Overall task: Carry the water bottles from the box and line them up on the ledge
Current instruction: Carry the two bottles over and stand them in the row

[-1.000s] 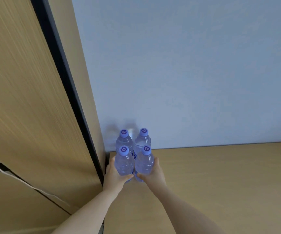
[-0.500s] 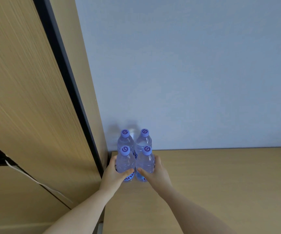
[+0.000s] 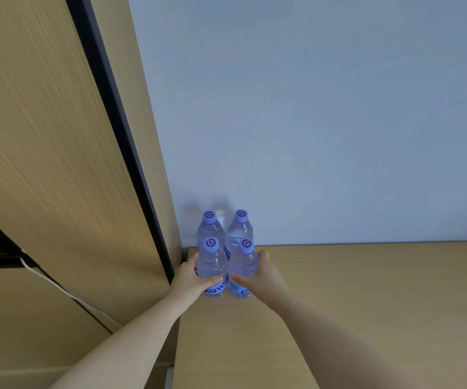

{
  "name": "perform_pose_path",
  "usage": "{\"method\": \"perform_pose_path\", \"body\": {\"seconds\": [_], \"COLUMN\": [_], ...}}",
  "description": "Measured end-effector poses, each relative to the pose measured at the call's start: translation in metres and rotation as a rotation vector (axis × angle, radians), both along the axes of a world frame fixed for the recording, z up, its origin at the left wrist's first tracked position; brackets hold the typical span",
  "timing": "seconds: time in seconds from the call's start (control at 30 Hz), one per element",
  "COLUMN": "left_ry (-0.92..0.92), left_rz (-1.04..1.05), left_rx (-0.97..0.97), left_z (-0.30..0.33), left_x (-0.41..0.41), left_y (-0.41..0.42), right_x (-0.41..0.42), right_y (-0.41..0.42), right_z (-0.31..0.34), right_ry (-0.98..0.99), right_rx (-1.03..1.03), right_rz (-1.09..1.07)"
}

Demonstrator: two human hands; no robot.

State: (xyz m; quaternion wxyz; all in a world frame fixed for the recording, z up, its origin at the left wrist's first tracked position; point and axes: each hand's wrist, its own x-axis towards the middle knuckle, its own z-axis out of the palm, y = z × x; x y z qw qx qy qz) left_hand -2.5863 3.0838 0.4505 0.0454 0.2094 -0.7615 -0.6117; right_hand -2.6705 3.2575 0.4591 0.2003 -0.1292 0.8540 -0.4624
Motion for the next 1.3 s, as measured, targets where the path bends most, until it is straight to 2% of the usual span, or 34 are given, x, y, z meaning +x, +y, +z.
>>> {"method": "perform_pose_path", "body": {"seconds": [0.17,0.27,0.33,0.43,0.5,0.7,0.93,1.17,1.3], "left_ry": [-0.029,-0.034,-0.031,0.011,0.053,0.135,0.118,0.162,0.062], "left_rz": [-0.033,-0.048,-0.05,-0.043,-0.061,-0.059,-0.049,-0.052,-0.006], "left_rx": [-0.025,-0.051,-0.054,-0.1,-0.153,-0.133,-0.136,-0.083,-0.087], "left_z": [0.005,0.006,0.007,0.007,0.007,0.008,0.008,0.011,0.012], "left_x": [-0.002,-0.002,-0.001,0.002,-0.001,-0.009,-0.011,-0.011,-0.002], "left_y": [-0.001,-0.002,-0.004,-0.002,0.002,0.01,0.01,0.013,0.016], "right_x": [0.005,0.004,0.005,0.01,0.014,0.009,0.016,0.018,0.022], "right_y": [-0.002,0.0,-0.002,-0.012,-0.018,-0.011,-0.018,-0.022,-0.016], "right_z": [0.002,0.008,0.01,0.012,0.011,0.011,0.004,0.001,-0.001], "right_ry": [-0.061,-0.092,-0.056,0.062,0.102,-0.07,0.017,0.005,-0.025], "right_rx": [-0.138,-0.135,-0.051,0.19,0.259,-0.129,-0.102,-0.122,-0.004], "right_rz": [0.006,-0.008,-0.031,-0.085,-0.125,-0.092,-0.168,-0.2,-0.168]}}
